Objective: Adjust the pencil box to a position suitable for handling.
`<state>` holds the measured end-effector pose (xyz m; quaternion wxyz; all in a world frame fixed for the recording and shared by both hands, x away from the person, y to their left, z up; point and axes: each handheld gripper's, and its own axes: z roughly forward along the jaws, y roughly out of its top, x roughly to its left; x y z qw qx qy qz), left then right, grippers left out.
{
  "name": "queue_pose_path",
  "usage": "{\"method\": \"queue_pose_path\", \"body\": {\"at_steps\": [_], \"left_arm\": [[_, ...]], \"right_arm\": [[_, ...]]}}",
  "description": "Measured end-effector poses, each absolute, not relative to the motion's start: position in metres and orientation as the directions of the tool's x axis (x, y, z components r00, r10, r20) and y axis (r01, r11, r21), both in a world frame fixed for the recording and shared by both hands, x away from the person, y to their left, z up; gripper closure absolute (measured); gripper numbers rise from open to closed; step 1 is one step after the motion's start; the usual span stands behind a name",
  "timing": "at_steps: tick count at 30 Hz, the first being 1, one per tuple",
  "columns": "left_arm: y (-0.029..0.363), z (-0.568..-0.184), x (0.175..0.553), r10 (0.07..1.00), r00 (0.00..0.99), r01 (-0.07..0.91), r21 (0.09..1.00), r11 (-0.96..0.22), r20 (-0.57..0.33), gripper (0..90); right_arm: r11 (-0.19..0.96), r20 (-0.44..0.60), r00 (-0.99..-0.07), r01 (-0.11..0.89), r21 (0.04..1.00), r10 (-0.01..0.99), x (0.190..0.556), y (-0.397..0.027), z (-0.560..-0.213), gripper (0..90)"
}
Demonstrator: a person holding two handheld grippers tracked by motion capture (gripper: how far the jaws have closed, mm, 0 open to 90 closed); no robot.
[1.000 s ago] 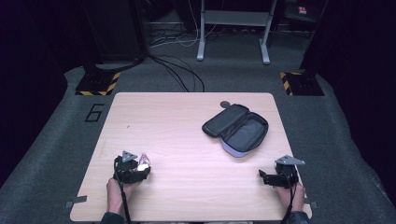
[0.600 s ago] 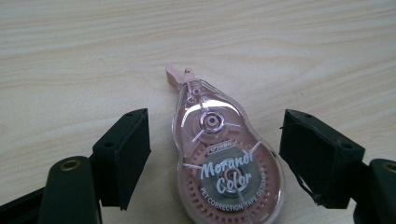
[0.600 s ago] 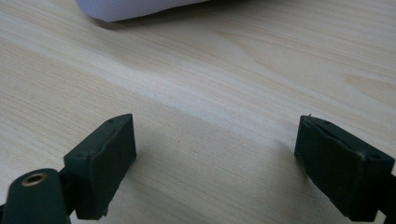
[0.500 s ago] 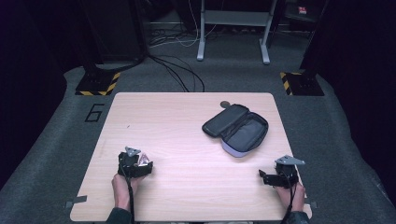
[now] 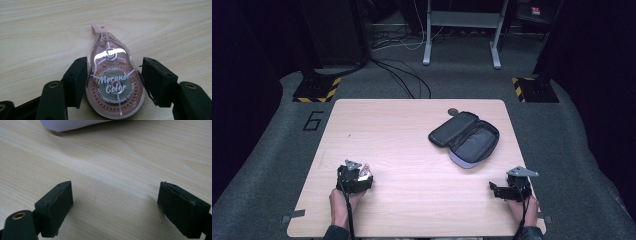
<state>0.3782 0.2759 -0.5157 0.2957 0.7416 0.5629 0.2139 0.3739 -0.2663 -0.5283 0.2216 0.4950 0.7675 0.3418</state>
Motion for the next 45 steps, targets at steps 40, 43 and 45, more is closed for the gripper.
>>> {"method": "queue_pose_path", "body": {"at_steps": [40,43,45], "left_arm": [[0.265,-0.515,0.343,0.737,0.671,0.522,0.759,-0.391,-0.082,27.5],[0.273,-0.508,0.341,0.757,0.647,0.53,0.765,-0.365,-0.086,20.8],[0.282,-0.504,0.338,0.784,0.612,0.54,0.778,-0.321,-0.102,16.5]], "right_arm": [[0.277,-0.002,-0.412,0.608,0.744,0.911,0.374,-0.266,-0.528,12.8],[0.276,-0.002,-0.412,0.608,0.744,0.911,0.374,-0.266,-0.528,12.8],[0.276,-0.002,-0.412,0.608,0.745,0.911,0.374,-0.266,-0.528,12.8]]}}
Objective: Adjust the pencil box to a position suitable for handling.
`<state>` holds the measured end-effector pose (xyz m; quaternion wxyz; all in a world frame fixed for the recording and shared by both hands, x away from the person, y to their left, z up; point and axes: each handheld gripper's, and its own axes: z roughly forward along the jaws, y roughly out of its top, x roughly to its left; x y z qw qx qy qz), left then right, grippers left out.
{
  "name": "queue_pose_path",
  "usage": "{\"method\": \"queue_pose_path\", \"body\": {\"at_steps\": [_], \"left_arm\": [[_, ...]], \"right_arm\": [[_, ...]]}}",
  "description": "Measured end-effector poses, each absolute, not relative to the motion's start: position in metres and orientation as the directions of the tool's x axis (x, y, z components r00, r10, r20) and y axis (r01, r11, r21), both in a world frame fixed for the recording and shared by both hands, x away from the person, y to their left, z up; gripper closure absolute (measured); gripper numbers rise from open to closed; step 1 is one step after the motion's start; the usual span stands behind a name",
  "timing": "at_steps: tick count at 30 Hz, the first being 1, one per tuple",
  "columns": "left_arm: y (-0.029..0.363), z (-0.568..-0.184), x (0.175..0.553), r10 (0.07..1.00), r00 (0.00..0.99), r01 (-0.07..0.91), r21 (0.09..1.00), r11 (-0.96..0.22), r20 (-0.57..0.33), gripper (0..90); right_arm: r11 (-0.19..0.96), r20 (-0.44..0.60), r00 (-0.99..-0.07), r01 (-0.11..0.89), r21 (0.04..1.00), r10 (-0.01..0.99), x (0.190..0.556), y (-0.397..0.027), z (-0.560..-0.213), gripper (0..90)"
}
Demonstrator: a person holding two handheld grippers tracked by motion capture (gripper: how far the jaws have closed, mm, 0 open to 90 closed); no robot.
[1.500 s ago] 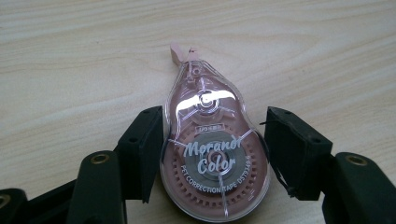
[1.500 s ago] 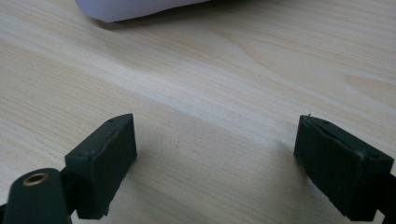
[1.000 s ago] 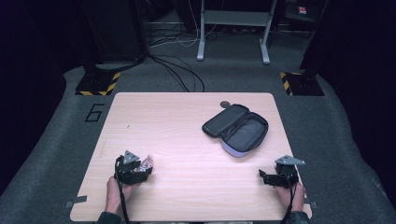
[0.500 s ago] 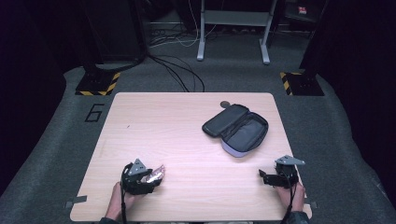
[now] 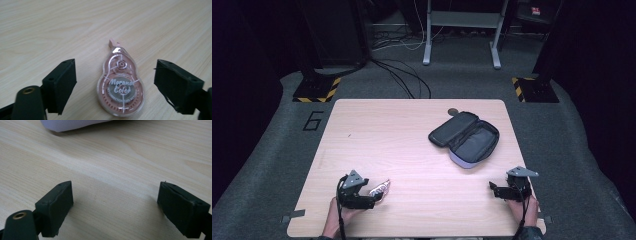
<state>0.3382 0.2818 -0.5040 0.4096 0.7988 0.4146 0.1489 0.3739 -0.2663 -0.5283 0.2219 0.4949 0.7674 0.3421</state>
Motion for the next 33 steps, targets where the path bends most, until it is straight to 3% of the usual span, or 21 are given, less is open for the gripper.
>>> {"method": "queue_pose_path", "body": {"at_steps": [7,15,23,33], "left_arm": [[0.317,-0.509,0.336,0.884,0.46,0.599,0.766,-0.234,-0.09,6.6],[0.337,-0.529,0.341,0.954,0.299,0.657,0.733,-0.175,-0.04,2.7],[0.34,-0.531,0.346,0.967,0.254,0.665,0.727,-0.173,-0.003,1.3],[0.34,-0.532,0.346,0.967,0.254,0.662,0.729,-0.172,-0.002,0.3]], "right_arm": [[0.274,0.001,-0.411,0.61,0.743,0.912,0.374,-0.266,-0.528,12.8],[0.279,0.001,-0.414,0.615,0.737,0.91,0.375,-0.267,-0.527,13.4],[0.234,0.055,-0.42,0.605,0.761,0.906,0.375,-0.263,-0.509,12.8],[0.3,0.009,-0.499,0.535,0.79,0.866,0.387,-0.24,-0.473,16.5]]}}
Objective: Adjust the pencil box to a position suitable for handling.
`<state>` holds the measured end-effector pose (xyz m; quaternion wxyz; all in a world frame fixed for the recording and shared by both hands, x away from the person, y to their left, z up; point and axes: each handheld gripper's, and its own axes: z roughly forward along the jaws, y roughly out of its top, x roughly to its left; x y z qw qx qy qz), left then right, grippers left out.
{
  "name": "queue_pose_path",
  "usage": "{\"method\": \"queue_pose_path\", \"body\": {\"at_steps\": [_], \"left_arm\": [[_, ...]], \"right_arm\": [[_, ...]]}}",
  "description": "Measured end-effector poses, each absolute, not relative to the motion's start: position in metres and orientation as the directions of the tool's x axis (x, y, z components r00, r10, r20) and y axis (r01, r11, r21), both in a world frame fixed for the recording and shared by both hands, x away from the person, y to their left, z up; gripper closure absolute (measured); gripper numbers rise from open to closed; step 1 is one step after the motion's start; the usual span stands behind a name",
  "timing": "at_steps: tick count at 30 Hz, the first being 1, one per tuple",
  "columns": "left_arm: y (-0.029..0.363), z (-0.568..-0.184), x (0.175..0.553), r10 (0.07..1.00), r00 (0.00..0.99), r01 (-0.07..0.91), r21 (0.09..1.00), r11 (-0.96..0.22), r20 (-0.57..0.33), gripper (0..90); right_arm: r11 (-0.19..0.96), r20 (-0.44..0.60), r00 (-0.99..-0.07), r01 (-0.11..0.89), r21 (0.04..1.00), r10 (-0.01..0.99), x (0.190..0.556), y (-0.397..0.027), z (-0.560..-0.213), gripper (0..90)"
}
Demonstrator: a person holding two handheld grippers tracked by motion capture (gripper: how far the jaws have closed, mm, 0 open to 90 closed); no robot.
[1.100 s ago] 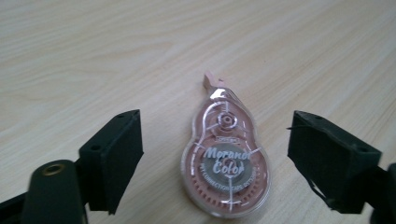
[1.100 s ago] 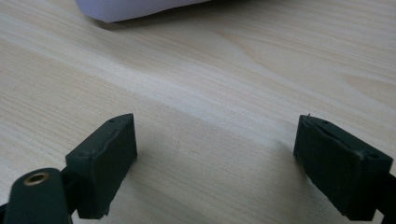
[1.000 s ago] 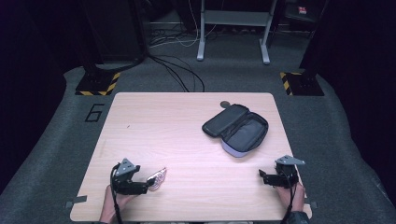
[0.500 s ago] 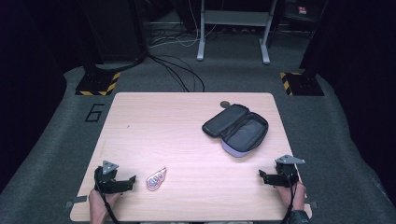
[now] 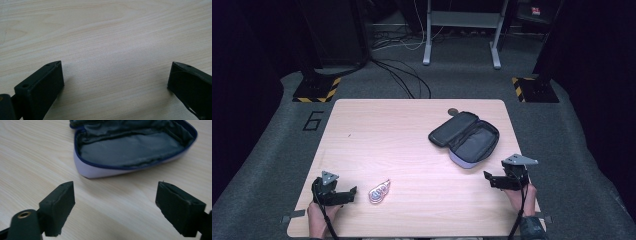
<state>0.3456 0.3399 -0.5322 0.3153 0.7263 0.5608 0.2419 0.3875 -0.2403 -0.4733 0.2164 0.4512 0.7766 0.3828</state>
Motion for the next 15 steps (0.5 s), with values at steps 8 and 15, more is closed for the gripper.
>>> {"method": "queue_pose_path", "body": {"at_steps": [8,15], "left_arm": [[0.34,-0.532,0.346,0.967,0.257,0.664,0.727,-0.177,0.0,0.5],[0.34,-0.532,0.345,0.967,0.254,0.662,0.731,-0.166,-0.011,1.0]], "right_arm": [[0.352,-0.007,-0.551,0.523,0.777,0.834,0.41,-0.203,-0.46,34.0],[0.393,0.008,-0.583,0.559,0.73,0.813,0.434,-0.178,-0.471,47.2]]}}
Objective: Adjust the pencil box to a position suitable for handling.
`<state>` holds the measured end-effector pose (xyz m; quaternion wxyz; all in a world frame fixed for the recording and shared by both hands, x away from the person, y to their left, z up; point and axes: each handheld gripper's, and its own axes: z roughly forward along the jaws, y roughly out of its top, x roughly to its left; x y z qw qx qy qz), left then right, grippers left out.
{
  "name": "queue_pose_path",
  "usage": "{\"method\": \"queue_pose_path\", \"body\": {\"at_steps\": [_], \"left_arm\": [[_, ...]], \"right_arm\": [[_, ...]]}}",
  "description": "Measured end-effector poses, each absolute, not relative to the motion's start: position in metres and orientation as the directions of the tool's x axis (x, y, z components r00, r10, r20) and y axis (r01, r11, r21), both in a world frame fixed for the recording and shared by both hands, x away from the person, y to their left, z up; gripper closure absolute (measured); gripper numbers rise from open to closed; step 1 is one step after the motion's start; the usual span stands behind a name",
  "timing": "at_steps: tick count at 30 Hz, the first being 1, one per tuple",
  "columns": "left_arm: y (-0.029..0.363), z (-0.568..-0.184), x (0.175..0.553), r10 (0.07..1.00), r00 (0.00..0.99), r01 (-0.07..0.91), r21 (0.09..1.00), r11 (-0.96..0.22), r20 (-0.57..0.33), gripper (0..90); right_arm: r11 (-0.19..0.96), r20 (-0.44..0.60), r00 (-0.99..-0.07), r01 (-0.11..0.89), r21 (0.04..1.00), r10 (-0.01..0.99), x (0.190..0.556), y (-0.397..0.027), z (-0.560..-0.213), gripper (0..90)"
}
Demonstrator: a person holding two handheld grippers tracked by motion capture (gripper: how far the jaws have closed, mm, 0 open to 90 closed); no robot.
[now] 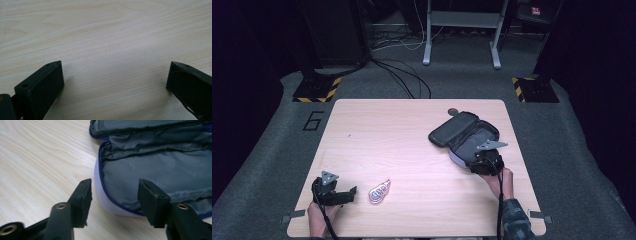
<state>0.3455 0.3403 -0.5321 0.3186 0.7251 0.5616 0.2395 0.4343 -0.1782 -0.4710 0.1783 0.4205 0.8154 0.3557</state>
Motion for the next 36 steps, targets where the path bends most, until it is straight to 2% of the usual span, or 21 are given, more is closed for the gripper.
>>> {"method": "queue_pose_path", "body": {"at_steps": [5,8,10,17,33,34,36], "left_arm": [[0.34,-0.532,0.345,0.967,0.255,0.662,0.731,-0.167,-0.01,1.1],[0.34,-0.532,0.345,0.967,0.255,0.662,0.731,-0.167,-0.01,1.1],[0.34,-0.532,0.345,0.967,0.255,0.662,0.731,-0.167,-0.01,1.1],[0.34,-0.532,0.345,0.967,0.255,0.662,0.731,-0.167,-0.01,1.1],[0.34,-0.532,0.345,0.967,0.255,0.662,0.731,-0.166,-0.01,1.1],[0.34,-0.532,0.345,0.967,0.255,0.662,0.731,-0.167,-0.01,1.1],[0.341,-0.532,0.345,0.967,0.256,0.662,0.73,-0.17,-0.007,1.1]], "right_arm": [[0.413,0.009,-0.584,0.584,0.699,0.812,0.444,-0.166,-0.479,59.8],[0.428,0.007,-0.593,0.589,0.685,0.805,0.446,-0.161,-0.482,74.5],[0.432,0.004,-0.592,0.592,0.68,0.806,0.447,-0.159,-0.483,80.1],[0.438,0.016,-0.61,0.587,0.681,0.793,0.448,-0.147,-0.485,86.4],[0.411,0.104,-0.65,0.587,0.698,0.753,0.44,-0.101,-0.486,86.3],[0.41,0.111,-0.655,0.587,0.698,0.747,0.439,-0.097,-0.486,83.0],[0.417,0.107,-0.661,0.581,0.699,0.743,0.439,-0.094,-0.485,60.8]]}}
